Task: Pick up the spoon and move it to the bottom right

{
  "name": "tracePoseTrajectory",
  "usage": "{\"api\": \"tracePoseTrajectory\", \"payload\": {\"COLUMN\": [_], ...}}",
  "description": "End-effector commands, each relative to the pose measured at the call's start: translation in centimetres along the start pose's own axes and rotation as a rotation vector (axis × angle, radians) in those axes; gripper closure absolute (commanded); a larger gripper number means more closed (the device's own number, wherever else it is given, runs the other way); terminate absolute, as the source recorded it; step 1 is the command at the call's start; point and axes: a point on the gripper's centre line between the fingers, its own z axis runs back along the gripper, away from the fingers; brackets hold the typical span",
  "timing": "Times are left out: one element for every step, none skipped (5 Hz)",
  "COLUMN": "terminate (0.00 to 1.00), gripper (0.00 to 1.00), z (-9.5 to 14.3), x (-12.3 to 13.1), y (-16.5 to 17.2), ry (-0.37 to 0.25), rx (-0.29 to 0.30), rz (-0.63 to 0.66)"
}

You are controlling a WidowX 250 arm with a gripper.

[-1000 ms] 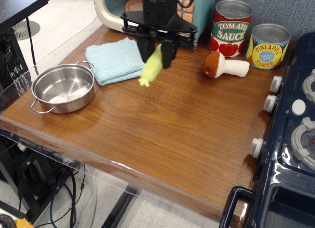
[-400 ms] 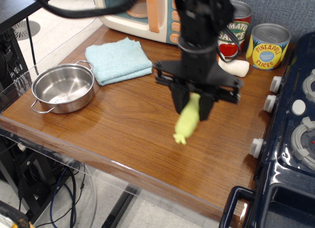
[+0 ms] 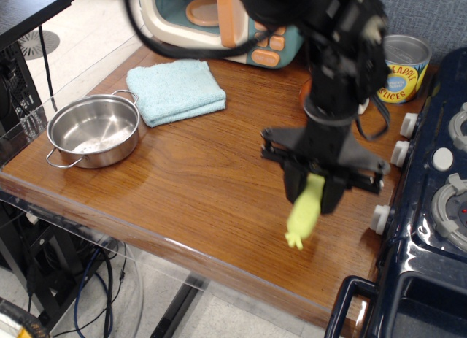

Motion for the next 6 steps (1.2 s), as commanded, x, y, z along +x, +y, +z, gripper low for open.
{"api": "tracePoseTrajectory", "payload": {"terminate": [0.0,0.0,0.0,0.0,0.0,0.0], "gripper": [1.0,1.0,1.0,1.0,0.0,0.0], "z": [-1.0,-1.4,-1.9,-2.5,-2.7,-2.3], "x": [0.7,0.7,0.7,0.8,0.9,1.1], "y": [-1.6,-1.6,-1.6,-1.4,-1.3,-1.3], "ry": [-0.005,0.009,0.032,0.033,0.049,0.058], "rx": [-0.011,0.016,0.023,0.044,0.051,0.045], "rz": [-0.01,-0.008,-0.017,-0.022,-0.042,-0.044]}}
